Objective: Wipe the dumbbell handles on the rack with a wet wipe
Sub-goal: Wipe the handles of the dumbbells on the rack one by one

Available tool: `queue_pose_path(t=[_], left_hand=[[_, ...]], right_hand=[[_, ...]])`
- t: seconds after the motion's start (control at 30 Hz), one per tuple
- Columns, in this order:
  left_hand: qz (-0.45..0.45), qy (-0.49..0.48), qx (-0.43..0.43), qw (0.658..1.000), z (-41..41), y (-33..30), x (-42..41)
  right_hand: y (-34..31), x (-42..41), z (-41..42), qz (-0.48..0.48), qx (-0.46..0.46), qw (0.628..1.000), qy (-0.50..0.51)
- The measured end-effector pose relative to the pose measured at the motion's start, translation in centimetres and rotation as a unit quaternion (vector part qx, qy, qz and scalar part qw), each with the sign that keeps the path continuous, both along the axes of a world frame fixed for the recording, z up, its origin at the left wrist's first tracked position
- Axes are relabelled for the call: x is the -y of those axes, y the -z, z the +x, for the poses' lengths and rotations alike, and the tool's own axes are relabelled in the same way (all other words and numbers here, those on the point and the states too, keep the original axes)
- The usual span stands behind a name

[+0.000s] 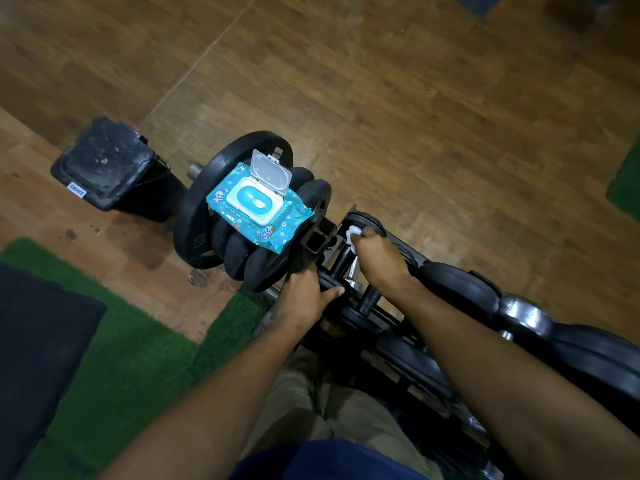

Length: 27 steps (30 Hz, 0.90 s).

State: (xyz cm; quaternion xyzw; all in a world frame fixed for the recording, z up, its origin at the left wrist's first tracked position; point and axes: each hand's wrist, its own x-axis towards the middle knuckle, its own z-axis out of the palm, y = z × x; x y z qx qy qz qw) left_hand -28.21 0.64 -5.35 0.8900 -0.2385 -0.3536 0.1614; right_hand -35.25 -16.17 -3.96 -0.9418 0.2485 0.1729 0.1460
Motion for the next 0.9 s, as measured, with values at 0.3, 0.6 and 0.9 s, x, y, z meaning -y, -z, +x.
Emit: queue_pose_path(t=[0.3, 0.6, 0.9], left_hand=[[-0.002, -0.001, 0.001, 1.0, 0.1, -0.5, 0.0], [0.007, 0.003, 0.001, 1.0, 0.2, -0.1, 0.1], [-0.003, 0.011, -0.008, 1.0, 0.4, -0.2, 0.1]], right_hand=[[1.3, -1.5, 0.5, 0.069, 0.038, 0.973, 0.218], [1.5, -2.8, 0.8, 0.149, 0.049, 0.88, 0.449], [2.6, -2.8, 0.8, 0.264, 0.014, 0.81, 0.524]])
